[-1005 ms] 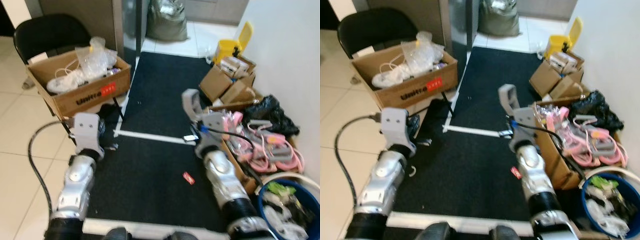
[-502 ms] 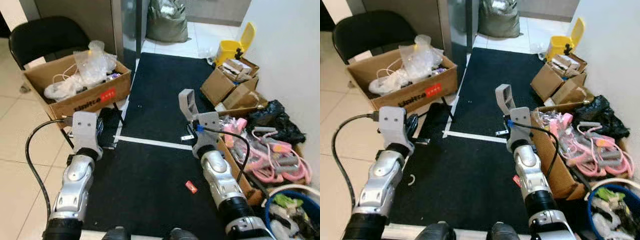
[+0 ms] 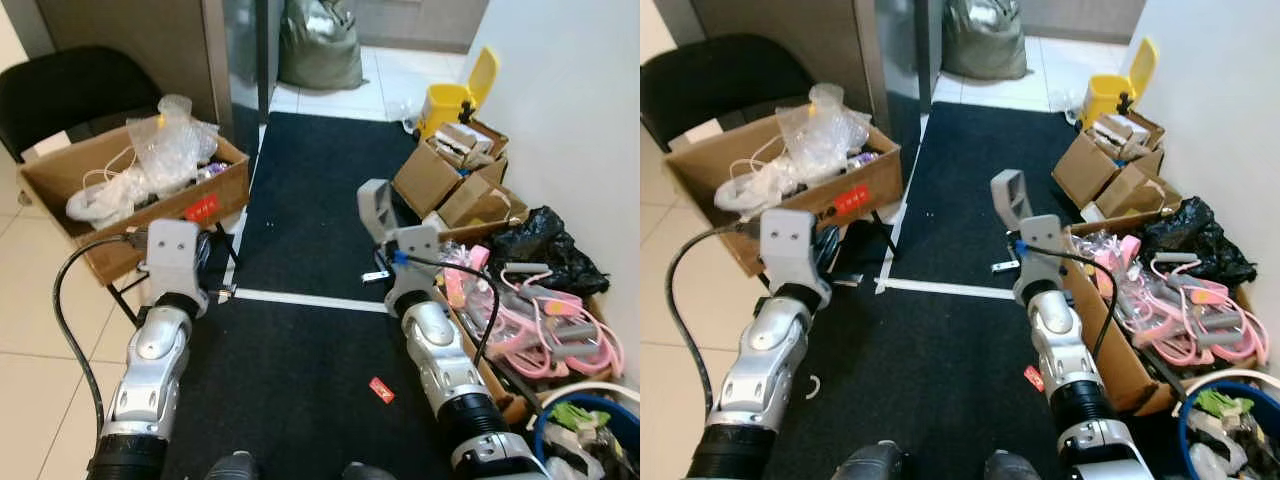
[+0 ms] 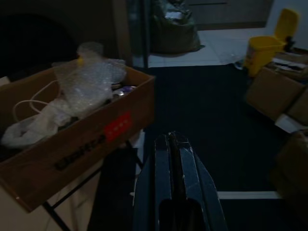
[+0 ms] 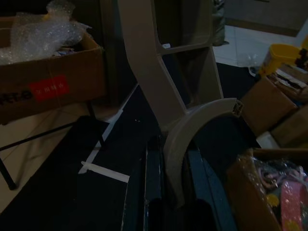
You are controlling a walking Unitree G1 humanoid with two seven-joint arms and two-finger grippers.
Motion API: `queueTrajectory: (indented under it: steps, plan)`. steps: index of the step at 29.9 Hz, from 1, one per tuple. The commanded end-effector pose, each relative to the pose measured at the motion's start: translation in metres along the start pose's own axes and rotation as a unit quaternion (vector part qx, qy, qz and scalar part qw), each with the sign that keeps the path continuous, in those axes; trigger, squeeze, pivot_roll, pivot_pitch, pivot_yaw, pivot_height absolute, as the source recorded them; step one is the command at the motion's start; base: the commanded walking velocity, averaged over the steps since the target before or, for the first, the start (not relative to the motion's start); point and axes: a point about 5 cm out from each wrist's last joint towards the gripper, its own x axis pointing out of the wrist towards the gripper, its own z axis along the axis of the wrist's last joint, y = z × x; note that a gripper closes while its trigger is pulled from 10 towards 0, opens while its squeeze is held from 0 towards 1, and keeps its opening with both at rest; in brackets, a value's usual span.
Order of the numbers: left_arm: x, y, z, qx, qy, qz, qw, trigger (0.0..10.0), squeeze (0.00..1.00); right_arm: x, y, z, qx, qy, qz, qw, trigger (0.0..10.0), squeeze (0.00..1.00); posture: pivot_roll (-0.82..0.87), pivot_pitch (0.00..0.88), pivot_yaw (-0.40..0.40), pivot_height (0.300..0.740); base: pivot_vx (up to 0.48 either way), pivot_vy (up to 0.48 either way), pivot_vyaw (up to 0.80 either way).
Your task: Picking trash to rubbish bin
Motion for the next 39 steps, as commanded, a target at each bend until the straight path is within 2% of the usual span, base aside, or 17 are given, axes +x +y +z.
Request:
queueTrajectory:
  steps: [1,19,24,39]
  plan:
    - [-0.001,-0.001,-0.002,0.008,0.008,-0.003,1.000,10.0,0.00,-0.001,-0.005,-0.001,-0.001,0.002,-0.007,1.000,10.0,0.00,0.07,0.038,-0.032,0.740,0.277,0.000,0.00]
    - [-0.001,-0.003,-0.003,0.006,0.010,-0.003,1.000,10.0,0.00,0.000,-0.008,-0.003,-0.014,0.011,-0.010,1.000,10.0,0.00,0.07,0.047,-0.042,0.740,0.276,0.000,0.00]
    - [-0.003,-0.005,-0.004,0.005,0.011,-0.003,1.000,10.0,0.00,0.001,-0.010,-0.008,-0.027,0.028,-0.012,0.999,10.0,0.00,0.06,0.050,-0.044,0.740,0.276,0.000,0.00]
    - [-0.004,-0.004,-0.005,0.003,0.013,-0.001,1.000,10.0,0.00,-0.002,-0.010,-0.014,-0.028,0.040,-0.008,0.999,10.0,0.00,0.06,0.057,-0.048,0.740,0.276,0.000,0.00]
